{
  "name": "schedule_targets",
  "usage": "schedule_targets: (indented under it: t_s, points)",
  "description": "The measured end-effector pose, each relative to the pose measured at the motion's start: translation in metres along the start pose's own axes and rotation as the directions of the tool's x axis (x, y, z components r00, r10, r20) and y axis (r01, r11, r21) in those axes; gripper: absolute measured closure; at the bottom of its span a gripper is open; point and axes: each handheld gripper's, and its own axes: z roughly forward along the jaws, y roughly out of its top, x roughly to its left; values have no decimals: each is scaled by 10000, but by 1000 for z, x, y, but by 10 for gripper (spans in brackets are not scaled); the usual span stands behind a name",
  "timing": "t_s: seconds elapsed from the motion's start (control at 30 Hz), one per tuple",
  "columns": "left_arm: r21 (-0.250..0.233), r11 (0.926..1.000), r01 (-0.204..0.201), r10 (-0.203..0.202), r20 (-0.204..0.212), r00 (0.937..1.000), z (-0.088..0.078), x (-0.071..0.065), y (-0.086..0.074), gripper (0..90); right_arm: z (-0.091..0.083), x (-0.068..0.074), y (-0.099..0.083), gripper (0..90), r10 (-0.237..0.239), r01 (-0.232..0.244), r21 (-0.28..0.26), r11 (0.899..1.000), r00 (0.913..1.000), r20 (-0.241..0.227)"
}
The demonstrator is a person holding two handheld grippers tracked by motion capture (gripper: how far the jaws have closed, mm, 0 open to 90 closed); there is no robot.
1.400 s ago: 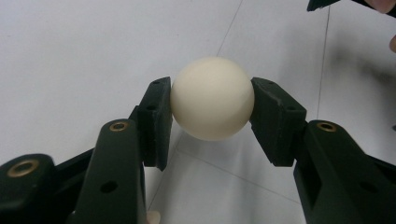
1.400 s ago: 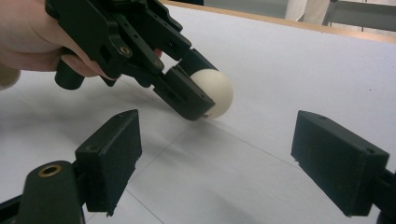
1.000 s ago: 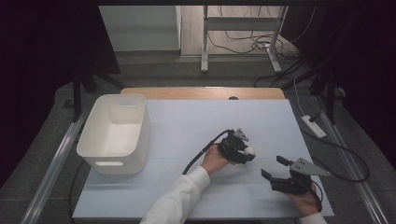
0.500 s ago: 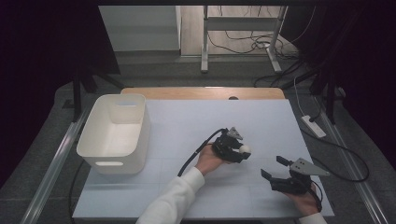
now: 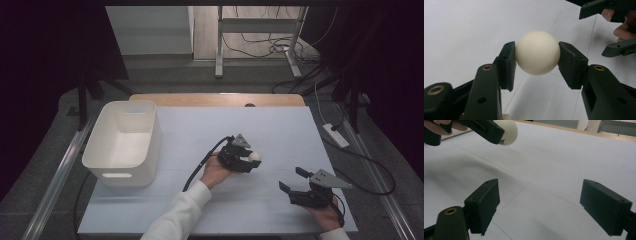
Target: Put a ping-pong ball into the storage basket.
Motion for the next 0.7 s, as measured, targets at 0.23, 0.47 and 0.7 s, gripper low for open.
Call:
schedule_targets:
  t_s: [0.23, 0.47, 0.7]
  points:
    - [-172, 9998, -35, 33, -108, 9999, -9, 0, -1, 508, 0, 0, 0, 162, 4, -4, -5, 10000, 10000, 6]
    - [-315, 9994, 137, -146, -283, 9995, -18, 4, -4, 508, 0, 0, 0, 162, 8, -8, -7, 10000, 10000, 0]
    - [-456, 9989, 102, -121, -410, 9991, -29, 4, -8, 507, 0, 0, 0, 162, -6, 6, 21, 10000, 10000, 9]
